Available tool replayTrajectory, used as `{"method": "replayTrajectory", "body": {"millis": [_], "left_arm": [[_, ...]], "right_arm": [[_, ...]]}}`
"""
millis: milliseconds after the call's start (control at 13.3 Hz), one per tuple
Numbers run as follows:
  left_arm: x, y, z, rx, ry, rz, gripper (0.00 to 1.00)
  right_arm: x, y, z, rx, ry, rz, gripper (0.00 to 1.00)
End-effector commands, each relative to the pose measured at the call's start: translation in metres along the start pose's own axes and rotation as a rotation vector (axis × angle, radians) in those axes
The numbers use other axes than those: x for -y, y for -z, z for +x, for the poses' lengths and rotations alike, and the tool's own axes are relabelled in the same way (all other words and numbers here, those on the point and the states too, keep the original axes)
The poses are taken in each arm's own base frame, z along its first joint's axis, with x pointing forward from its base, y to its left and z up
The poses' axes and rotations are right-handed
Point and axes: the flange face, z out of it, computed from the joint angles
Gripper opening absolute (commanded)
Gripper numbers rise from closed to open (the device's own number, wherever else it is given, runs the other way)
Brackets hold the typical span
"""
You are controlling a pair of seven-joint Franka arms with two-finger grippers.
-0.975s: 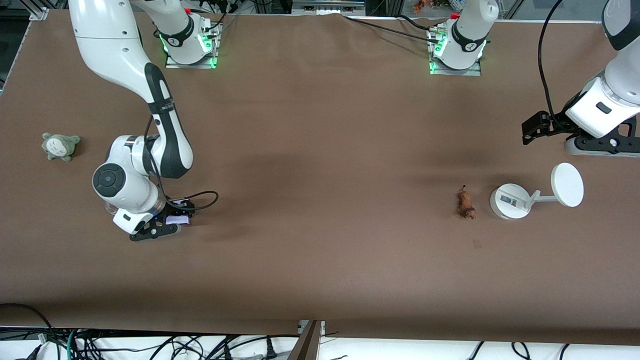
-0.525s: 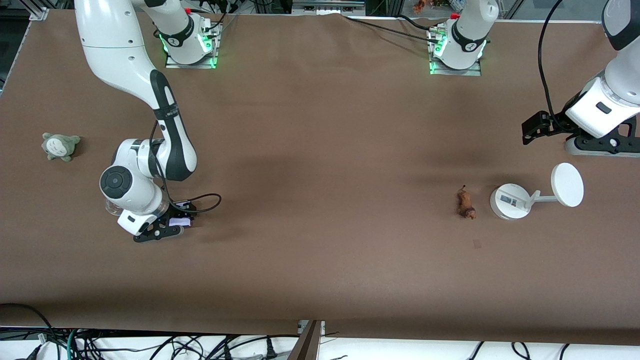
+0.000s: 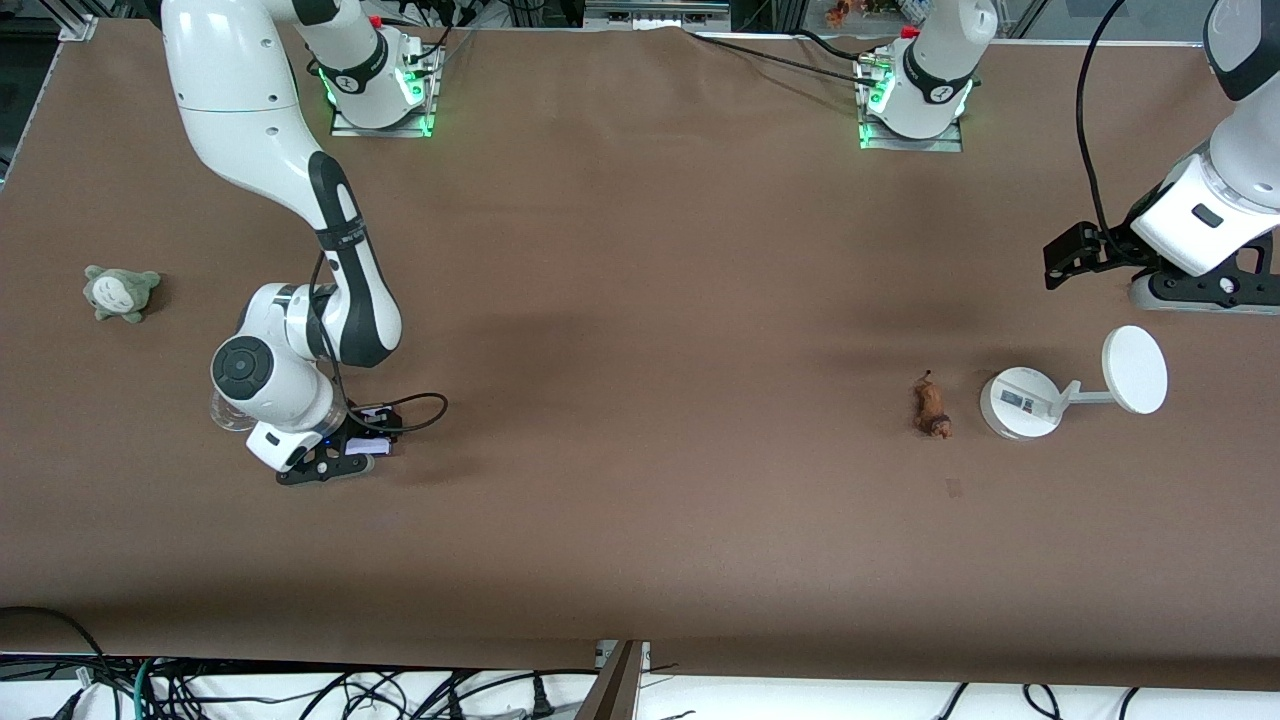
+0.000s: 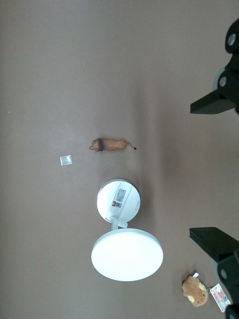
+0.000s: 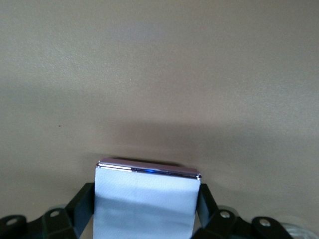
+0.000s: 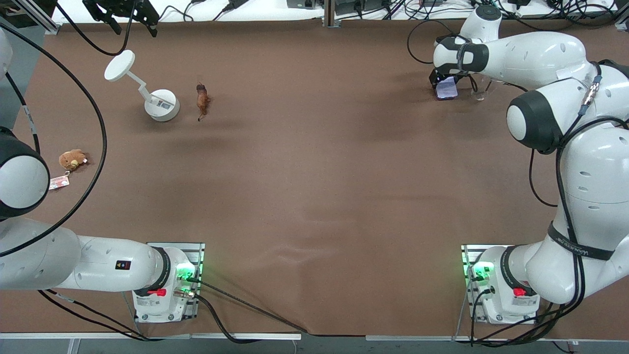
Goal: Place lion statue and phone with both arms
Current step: 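Lower the phone beside the glass cup and open the right gripper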
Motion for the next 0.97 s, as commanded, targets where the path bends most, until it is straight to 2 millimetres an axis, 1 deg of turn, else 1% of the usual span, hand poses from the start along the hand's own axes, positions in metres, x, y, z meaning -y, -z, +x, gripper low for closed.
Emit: {"method": "replayTrajectory", "body": {"millis": [0, 150, 300, 375, 525, 675, 750, 900], "left_arm": [[-0.002, 0.008, -0.002, 0.0, -0.004, -0.02, 1.0], [-0.001, 0.008, -0.002, 0.0, -0.001, -0.02, 1.0], [-0.001, 0.007, -0.003, 0.002, -0.001, -0.02, 1.0], [-0.001, 0.007, -0.003, 0.002, -0.001, -0.02, 1.0], [-0.002, 0.008, -0.002, 0.0, -0.003, -0.02, 1.0], [-0.001, 0.008, -0.002, 0.0, -0.001, -0.02, 1.0], [-0.001, 0.007, -0.003, 0.002, -0.001, -0.02, 1.0], [-0.001, 0.007, -0.003, 0.002, -0.001, -0.02, 1.0]], "right_arm": [[0.0, 0.008, 0.003, -0.022, 0.007, 0.028, 0.99], [0.004, 0.013, 0.005, -0.028, 0.013, 0.03, 0.99], [0.008, 0.036, 0.008, -0.029, 0.016, 0.049, 0.99], [0.011, 0.057, 0.013, -0.035, 0.018, 0.066, 0.99], [0.013, 0.103, 0.014, -0.015, 0.012, 0.109, 0.99], [0.013, 0.16, 0.009, 0.017, -0.015, 0.157, 0.99], [0.01, 0.189, 0.006, 0.045, -0.036, 0.172, 0.99], [-0.006, 0.234, -0.002, 0.114, -0.083, 0.193, 0.99]]}}
